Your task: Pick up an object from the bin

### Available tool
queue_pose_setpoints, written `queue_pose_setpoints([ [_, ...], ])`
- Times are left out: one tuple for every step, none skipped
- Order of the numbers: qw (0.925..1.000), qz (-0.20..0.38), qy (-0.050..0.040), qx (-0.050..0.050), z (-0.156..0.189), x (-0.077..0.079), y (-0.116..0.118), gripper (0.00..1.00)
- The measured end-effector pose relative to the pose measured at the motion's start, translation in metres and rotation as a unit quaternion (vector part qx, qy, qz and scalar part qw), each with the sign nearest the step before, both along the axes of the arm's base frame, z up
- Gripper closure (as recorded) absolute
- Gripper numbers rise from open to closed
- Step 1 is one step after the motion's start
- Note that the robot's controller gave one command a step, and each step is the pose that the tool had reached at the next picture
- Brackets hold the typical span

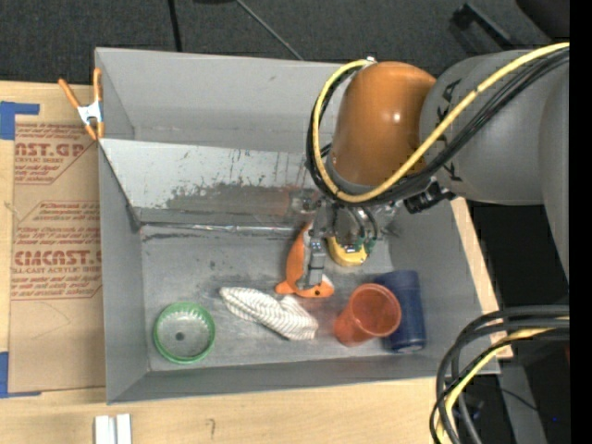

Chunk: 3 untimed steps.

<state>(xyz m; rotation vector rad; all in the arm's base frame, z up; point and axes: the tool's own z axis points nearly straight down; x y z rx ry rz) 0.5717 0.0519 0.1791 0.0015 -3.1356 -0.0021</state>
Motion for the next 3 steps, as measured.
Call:
queue_pose_setpoints([
  [1.0, 0.0, -0.0038, 0.0, 0.005, 0.002, 0.0, 0.0],
  [0.9996, -0.028, -0.0057, 0.0, -0.062, -0.026, 0.026, 0.0],
  [0.9979, 0.065, -0.0027, 0.0, -0.059, -0.02, -0.026, 0.0],
])
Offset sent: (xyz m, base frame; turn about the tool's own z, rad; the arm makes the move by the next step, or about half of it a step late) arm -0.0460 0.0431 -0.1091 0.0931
